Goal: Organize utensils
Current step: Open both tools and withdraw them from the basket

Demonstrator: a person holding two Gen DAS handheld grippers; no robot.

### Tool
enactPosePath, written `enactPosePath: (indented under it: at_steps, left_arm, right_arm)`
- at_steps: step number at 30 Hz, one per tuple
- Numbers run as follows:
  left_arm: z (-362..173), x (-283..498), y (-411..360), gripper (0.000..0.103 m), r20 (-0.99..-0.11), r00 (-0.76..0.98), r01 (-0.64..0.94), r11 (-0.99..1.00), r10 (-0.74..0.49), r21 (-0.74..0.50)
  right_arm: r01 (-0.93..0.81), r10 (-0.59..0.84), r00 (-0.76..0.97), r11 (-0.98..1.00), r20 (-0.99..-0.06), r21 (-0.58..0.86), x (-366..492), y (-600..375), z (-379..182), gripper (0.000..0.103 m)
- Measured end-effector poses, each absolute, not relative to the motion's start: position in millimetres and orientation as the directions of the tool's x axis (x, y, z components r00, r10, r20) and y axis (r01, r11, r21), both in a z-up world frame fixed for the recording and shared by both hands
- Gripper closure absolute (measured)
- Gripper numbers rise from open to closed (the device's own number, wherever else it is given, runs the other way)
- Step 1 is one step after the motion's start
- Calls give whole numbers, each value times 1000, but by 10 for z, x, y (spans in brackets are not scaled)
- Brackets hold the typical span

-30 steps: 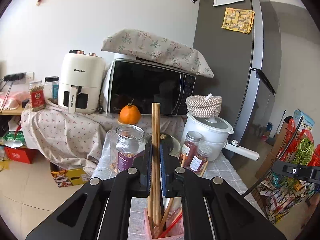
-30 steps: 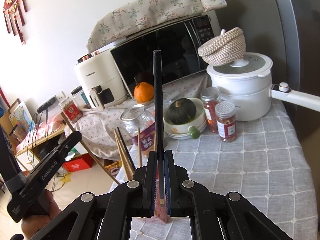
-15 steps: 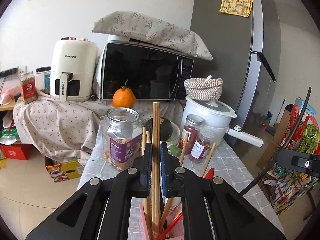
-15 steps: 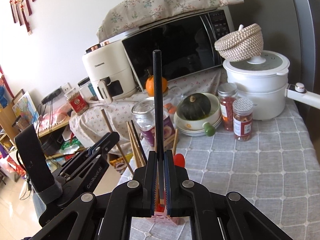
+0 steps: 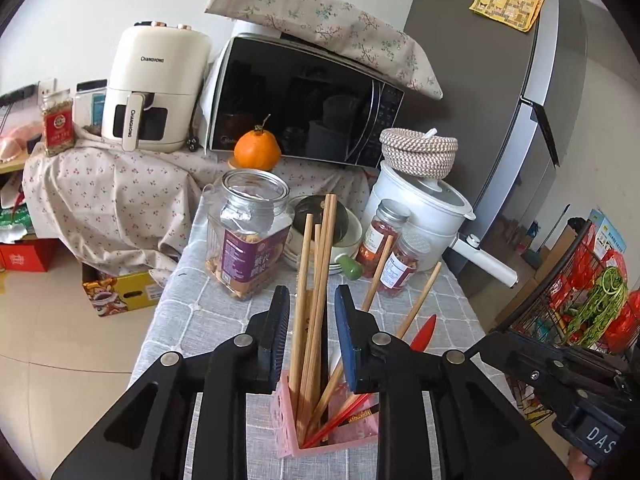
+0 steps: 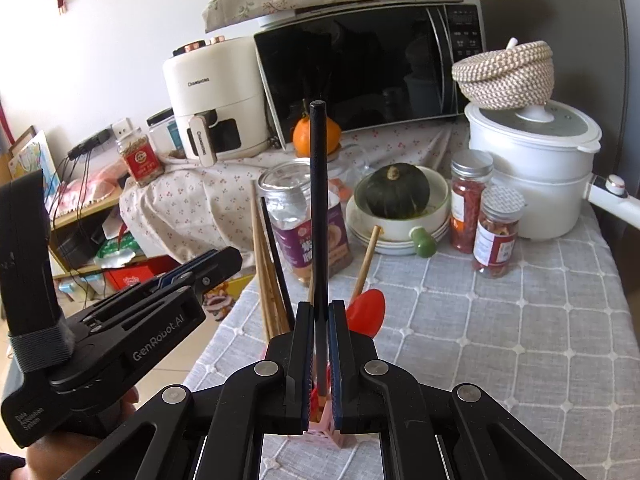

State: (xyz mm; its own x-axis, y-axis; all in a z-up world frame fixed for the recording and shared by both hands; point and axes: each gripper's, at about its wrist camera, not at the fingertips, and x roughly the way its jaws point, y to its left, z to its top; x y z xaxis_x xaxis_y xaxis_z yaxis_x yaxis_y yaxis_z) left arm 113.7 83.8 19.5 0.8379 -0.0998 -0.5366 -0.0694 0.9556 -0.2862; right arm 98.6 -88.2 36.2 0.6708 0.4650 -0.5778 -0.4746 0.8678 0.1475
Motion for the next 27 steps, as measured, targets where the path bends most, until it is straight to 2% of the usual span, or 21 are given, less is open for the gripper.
enactPosePath:
  at_steps: [8,14,16,20,25,27]
  left_arm:
    - [119,990,972,56,-626,777,-107,964,-73,-245]
    - [32,908,1010,42,-676,734,-118,968,-65,-221]
    - [21,873,1001,37,-686,725,-119,970,-62,-214]
    - [19,785,950,26,-702,711,-124,973,-51,-197]
    - [21,626,814,18,-715,698,-125,979,-30,-163]
    - [36,559,733,17,-715,698,-118,982,-22,-145]
  right_arm:
    - [-481,447,637,867,-628,130,1088,-735,176,98]
    - [-483,488,615,854,-620,193,1105,-760,152,94]
    - [-480,506,615,849,-604,222,1082,-821,200,81]
    - [-462,514,634,851,-579,249,990,-1007,313,64]
    - [-428,479,670,873,-567,233,801,-1294,403,38]
    - [-408,455,682,886,-572,219,726,-1411,413,32]
